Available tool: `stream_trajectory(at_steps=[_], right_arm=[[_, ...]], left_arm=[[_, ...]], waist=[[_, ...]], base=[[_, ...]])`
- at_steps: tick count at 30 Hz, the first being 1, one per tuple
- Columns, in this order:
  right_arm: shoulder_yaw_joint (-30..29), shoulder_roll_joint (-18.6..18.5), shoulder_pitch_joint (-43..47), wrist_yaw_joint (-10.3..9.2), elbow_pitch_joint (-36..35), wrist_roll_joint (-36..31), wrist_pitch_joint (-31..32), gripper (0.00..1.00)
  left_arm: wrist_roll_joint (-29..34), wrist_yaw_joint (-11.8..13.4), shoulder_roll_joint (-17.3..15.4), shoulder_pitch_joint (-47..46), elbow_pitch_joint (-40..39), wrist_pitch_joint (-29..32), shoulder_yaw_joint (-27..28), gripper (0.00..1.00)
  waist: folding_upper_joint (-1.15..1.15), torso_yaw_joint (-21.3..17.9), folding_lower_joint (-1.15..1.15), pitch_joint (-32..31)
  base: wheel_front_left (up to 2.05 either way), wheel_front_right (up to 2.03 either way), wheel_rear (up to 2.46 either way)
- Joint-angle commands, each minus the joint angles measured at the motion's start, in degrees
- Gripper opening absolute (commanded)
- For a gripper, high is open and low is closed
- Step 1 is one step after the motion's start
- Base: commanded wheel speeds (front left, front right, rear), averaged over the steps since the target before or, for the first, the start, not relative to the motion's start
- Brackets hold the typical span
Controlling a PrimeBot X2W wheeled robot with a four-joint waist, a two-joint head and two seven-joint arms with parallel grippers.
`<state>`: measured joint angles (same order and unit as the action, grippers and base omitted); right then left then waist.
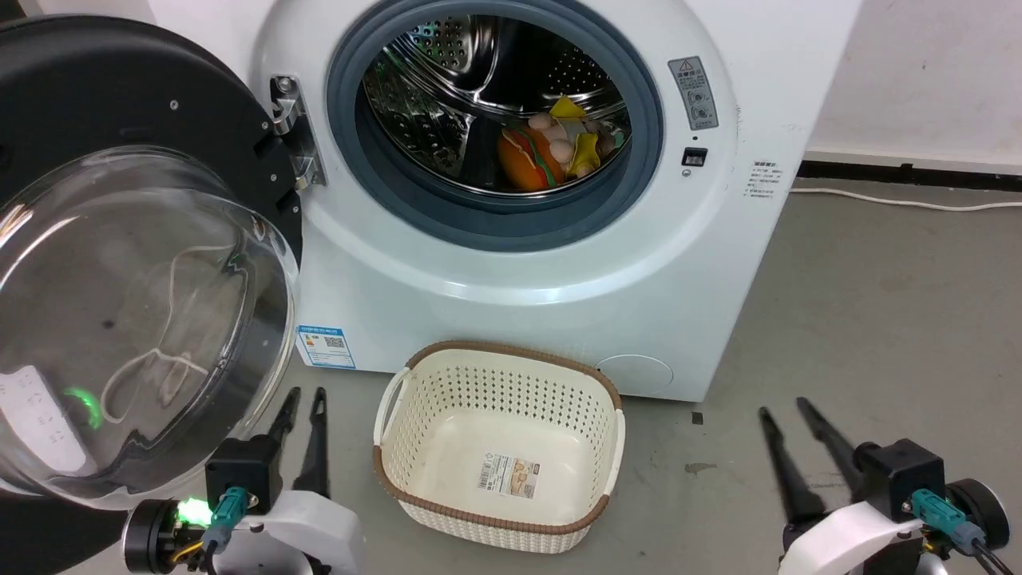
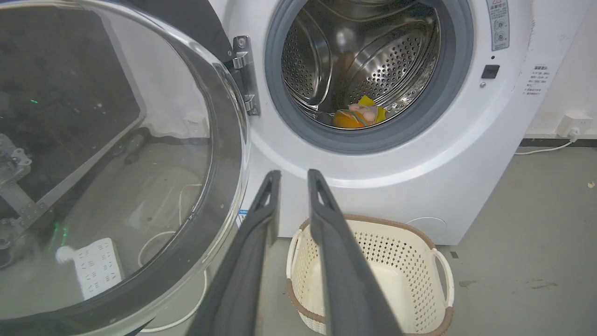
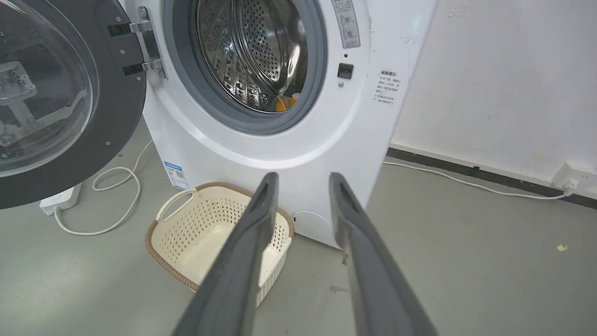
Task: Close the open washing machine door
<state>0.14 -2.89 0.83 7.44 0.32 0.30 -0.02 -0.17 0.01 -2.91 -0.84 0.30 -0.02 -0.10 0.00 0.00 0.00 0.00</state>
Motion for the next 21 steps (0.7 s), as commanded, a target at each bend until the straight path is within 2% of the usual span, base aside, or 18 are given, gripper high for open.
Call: stream_trajectory(at_steps=[1,21], right_arm=[[0.04,0.00,0.03,0.00,0.01,0.10,-0.06,1.00],[0.44,0.00,1.12,0.01,0.74,3.35,-2.34,1.00]], left_arm=[[-0.10,-0.01,0.00,0.03,0.02,-0.06,-0.04,1.00],[-3.85,-0.36,0.00,0.63,1.18,-2.34,-1.56,1.00]], waist=[[0.00,0.00,0.00,0.00],[0.00,0.14,0.00,0.10]], base=[[0.00,0.00,0.00],[0.00,0.00,0.00]])
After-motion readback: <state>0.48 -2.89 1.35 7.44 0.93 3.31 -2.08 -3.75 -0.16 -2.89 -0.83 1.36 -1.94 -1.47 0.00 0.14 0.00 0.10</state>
